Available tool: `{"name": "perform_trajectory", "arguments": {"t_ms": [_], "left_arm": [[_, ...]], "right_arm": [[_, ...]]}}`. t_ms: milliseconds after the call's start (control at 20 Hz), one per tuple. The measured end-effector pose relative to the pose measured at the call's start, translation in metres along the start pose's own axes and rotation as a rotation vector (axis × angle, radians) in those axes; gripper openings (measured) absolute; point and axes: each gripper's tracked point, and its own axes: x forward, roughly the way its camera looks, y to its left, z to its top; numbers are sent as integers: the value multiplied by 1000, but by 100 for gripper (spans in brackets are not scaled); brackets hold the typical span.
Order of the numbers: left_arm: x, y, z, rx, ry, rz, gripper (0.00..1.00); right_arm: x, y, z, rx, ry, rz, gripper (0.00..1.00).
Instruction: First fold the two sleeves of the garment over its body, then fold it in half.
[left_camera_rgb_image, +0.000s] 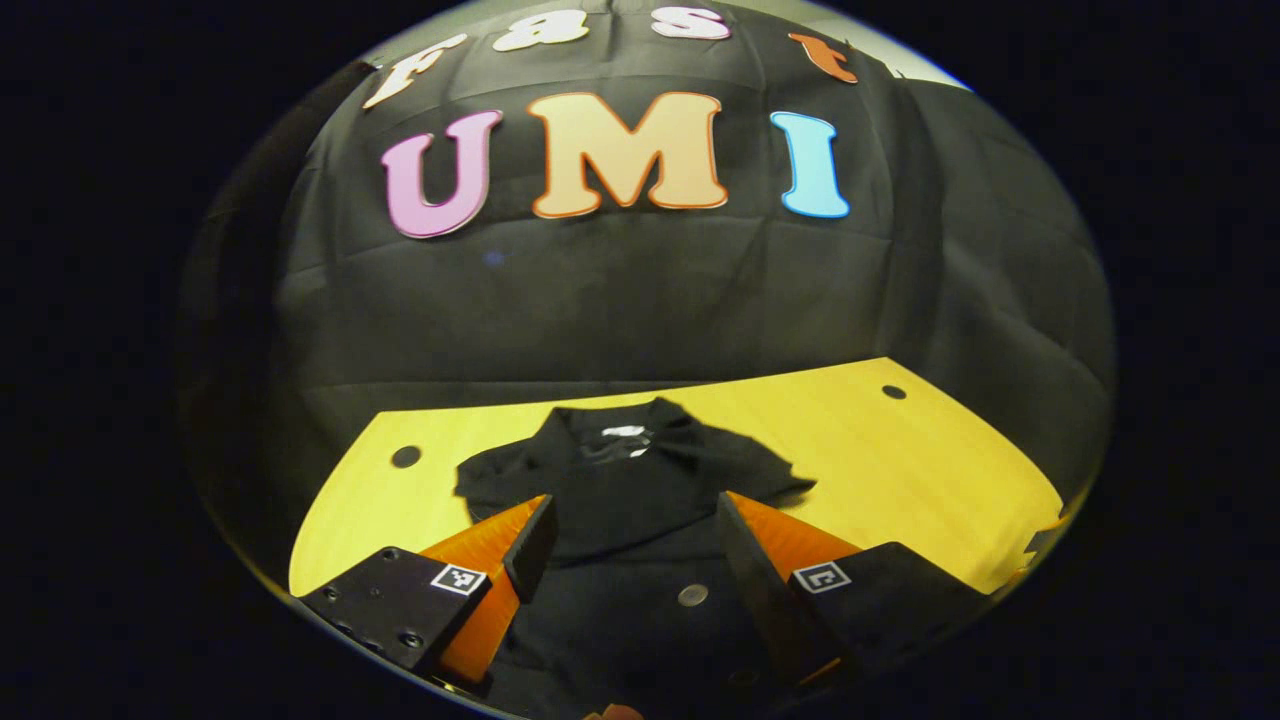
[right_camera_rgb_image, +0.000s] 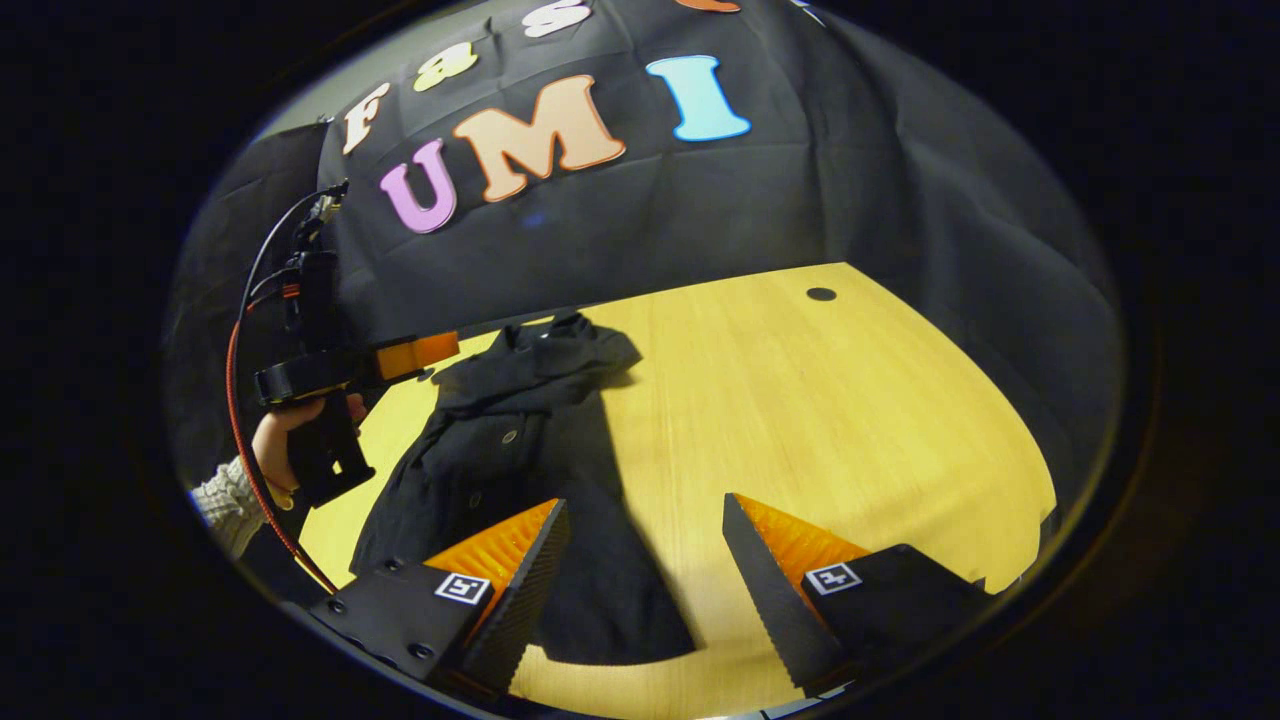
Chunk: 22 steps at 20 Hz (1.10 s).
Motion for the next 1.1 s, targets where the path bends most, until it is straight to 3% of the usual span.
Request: {"name": "perform_trajectory", "arguments": {"t_ms": [400,950,1000,1100], "left_arm": [[-92,71,-109,-70,138,127,95],[-167,78,-220,-63,316,111,95],[-170,78,-224,-62,325,109,95],[-176,77,-230,-48,332,100,95]], "right_arm": [[9,27,-81,-108,134,21,98],[24,9,-129,-104,217,-63,98],[26,10,-127,-108,200,-67,93],[26,10,-130,-122,194,-85,98]]}}
